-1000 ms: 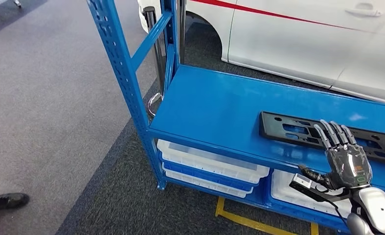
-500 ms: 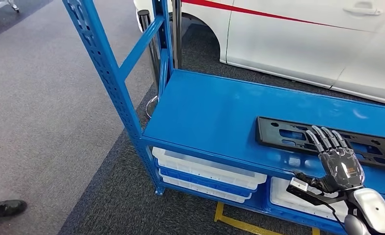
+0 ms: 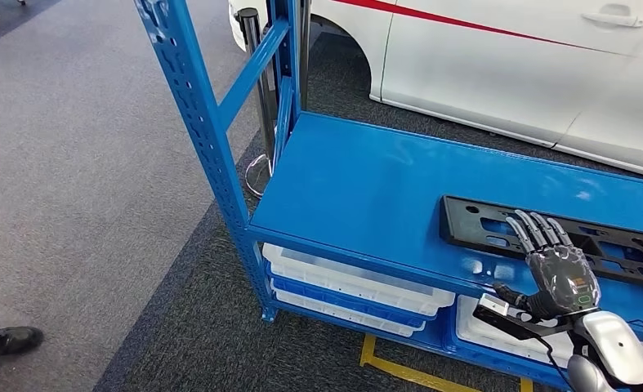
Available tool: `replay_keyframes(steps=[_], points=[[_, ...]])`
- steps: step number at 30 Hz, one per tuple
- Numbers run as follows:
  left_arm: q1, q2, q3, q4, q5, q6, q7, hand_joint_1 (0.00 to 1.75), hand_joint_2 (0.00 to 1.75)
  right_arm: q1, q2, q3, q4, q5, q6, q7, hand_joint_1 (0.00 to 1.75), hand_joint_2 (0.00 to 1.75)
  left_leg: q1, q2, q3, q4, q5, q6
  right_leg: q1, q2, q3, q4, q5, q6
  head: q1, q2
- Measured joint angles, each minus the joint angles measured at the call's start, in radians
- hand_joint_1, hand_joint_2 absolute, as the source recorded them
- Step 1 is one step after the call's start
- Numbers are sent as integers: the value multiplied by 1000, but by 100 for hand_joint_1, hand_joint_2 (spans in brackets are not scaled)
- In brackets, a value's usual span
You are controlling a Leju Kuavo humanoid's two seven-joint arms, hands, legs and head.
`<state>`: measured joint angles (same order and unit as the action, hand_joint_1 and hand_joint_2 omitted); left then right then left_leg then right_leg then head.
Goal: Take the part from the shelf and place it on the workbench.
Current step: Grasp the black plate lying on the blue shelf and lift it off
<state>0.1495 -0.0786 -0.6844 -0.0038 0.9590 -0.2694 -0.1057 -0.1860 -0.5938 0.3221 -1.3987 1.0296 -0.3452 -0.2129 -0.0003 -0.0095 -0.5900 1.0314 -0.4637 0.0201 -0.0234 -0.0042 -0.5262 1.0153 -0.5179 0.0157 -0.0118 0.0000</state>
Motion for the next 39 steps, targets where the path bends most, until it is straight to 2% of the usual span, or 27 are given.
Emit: replay_keyframes(steps=[6,17,23,34,35,38,39], points=[[1,0,0,0,-10,-7,0,0,0,-29,35,3,37,8,-18,7,0,175,1,1,1,0,1,1,1,0,0,1,1,2,0,0],[3,8,0,0,-30,-23,-2,0,0,-129,99,12,206,62,-88,44,0,175,2,1,2,0,2,0,2,0,0,4,0,3,0,0],[3,28,-2,0,-63,-42,-94,0,0,-209,117,3,357,73,-187,63,0,175,2,1,3,0,2,0,2,0,0,4,0,3,0,0],[5,43,-2,0,-73,-46,-103,0,0,-237,142,-64,476,107,-201,116,1,175,2,1,2,0,2,0,2,0,-1,4,0,3,0,0],[6,43,-2,0,-73,-46,-103,0,0,-237,144,-68,480,108,-201,117,37,175,2,1,2,0,2,0,2,0,-1,4,0,3,0,0],[6,43,-2,0,-73,-46,-103,0,0,-238,151,-73,491,108,-200,117,161,175,2,1,2,0,2,0,2,0,-1,4,0,3,0,0],[6,44,-2,0,-73,-46,-103,0,0,-239,152,-75,495,108,-199,117,164,175,2,1,2,0,2,0,2,0,-1,4,0,3,0,0]])
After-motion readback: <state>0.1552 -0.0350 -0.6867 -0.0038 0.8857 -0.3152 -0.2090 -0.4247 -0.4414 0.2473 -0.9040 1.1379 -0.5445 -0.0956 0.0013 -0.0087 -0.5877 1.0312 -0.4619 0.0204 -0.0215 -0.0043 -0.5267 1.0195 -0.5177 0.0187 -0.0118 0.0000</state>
